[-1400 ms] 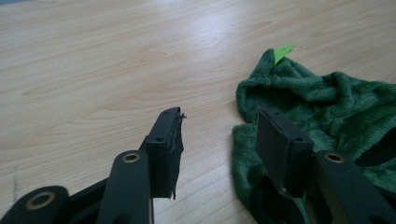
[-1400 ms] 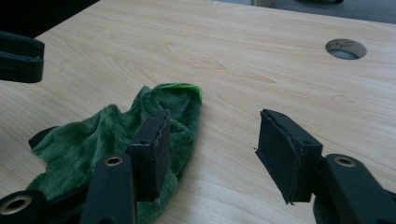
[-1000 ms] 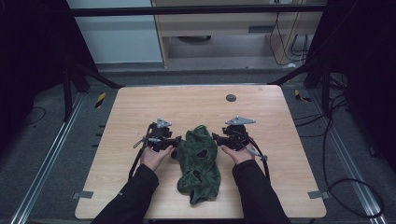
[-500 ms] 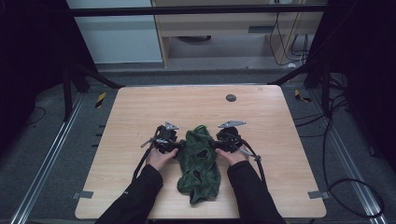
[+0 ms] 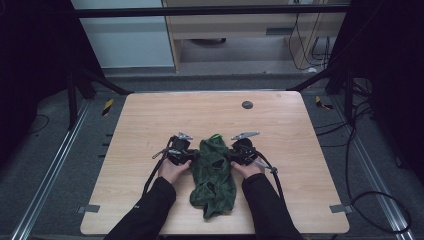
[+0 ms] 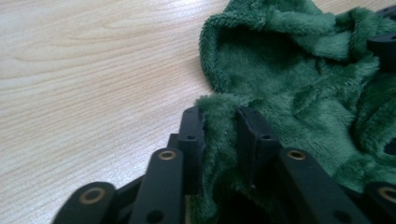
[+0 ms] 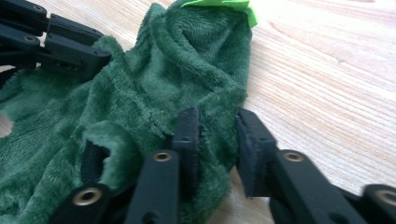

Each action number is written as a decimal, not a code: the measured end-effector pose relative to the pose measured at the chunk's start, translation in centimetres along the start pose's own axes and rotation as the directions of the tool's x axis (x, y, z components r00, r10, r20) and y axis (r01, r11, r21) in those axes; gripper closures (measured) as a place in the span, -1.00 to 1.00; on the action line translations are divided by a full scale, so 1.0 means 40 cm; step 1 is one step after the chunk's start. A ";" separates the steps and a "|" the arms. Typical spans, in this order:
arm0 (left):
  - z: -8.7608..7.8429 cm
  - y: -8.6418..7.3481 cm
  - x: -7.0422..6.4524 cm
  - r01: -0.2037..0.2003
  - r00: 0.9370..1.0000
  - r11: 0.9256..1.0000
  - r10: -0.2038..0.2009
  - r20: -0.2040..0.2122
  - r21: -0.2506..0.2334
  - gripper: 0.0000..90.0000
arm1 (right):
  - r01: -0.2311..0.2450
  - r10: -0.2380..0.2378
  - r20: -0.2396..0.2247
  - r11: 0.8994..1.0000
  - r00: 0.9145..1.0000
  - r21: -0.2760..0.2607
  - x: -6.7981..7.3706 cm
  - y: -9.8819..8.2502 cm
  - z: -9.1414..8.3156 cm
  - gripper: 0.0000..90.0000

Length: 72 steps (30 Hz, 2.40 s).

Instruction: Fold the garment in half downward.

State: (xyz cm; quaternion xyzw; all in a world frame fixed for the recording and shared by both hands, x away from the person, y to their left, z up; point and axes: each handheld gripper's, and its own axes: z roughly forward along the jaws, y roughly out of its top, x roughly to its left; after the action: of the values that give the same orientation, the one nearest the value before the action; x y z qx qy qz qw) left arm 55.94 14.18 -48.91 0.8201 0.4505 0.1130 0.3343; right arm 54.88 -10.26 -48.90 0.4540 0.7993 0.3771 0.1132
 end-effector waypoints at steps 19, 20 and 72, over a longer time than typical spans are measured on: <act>-0.086 0.071 -0.040 -0.081 0.997 0.990 0.081 -0.003 -0.114 0.89 | 0.030 -0.030 -0.001 0.995 1.000 -0.092 0.007 0.049 -0.048 0.85; -0.094 0.079 -0.042 -0.087 0.996 0.988 0.087 -0.006 -0.126 0.89 | 0.033 -0.033 0.002 0.994 0.999 -0.101 0.008 0.055 -0.053 0.85; -0.236 -0.144 -0.168 -0.239 0.964 0.962 0.252 0.089 -0.134 0.87 | 0.181 -0.208 -0.130 0.964 0.969 -0.194 0.114 -0.112 -0.208 0.77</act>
State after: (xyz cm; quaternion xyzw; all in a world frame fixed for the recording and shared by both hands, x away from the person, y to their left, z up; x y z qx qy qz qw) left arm 43.71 15.03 -44.79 0.8525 0.3193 0.1374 0.3904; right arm 45.09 -12.07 -45.61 0.3315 0.8088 0.4680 0.1301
